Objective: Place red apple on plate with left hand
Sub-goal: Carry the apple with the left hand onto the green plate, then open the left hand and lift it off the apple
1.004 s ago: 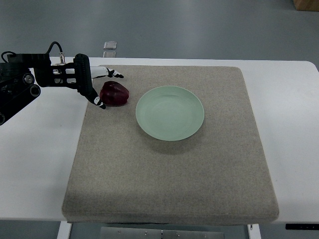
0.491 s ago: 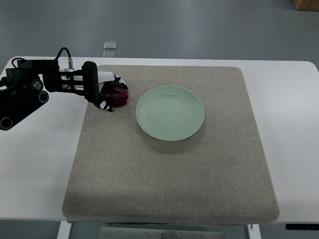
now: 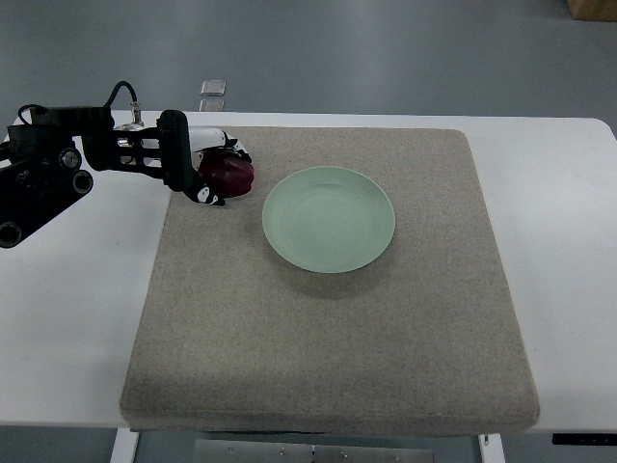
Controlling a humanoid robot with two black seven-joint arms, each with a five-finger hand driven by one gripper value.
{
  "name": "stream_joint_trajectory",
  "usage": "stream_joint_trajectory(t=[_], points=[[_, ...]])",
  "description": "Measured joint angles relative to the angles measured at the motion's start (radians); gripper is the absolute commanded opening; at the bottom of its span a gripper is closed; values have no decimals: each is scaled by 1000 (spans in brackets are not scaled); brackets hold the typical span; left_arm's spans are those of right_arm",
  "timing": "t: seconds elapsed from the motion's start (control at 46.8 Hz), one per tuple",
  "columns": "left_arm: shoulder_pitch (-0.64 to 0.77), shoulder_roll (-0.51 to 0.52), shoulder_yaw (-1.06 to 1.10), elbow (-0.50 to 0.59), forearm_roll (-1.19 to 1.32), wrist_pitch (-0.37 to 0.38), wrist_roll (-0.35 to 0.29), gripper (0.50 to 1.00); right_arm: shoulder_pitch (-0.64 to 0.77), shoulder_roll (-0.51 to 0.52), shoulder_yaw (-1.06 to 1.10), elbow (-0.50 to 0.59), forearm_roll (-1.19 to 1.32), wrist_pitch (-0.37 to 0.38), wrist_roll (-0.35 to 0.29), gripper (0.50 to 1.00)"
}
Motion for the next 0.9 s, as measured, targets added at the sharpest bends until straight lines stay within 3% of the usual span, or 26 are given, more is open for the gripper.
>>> stream_joint_trajectory(t=[0.256, 0.577, 0.705, 0.747, 0.811, 0.833, 0.897], points=[[-11, -30, -9, -100, 2, 3, -13, 500, 0, 0, 0, 0, 0, 0, 0, 928], [0, -191, 4, -66, 91, 2, -10, 500, 0, 0, 0, 0, 0, 0, 0, 928], [3, -212, 4, -51, 93, 2, -10, 510, 0, 0, 0, 0, 0, 0, 0, 928], [4, -214, 4, -49, 93, 2, -10, 623, 0, 0, 0, 0, 0, 0, 0, 928], [4, -217, 4, -48, 93, 4, -10, 876, 0, 0, 0, 0, 0, 0, 0, 928], [4, -219, 4, -48, 93, 6, -10, 929, 0, 0, 0, 0, 0, 0, 0, 928], [5, -221, 4, -36, 92, 16, -9, 992, 0, 0, 0, 0, 0, 0, 0, 928]])
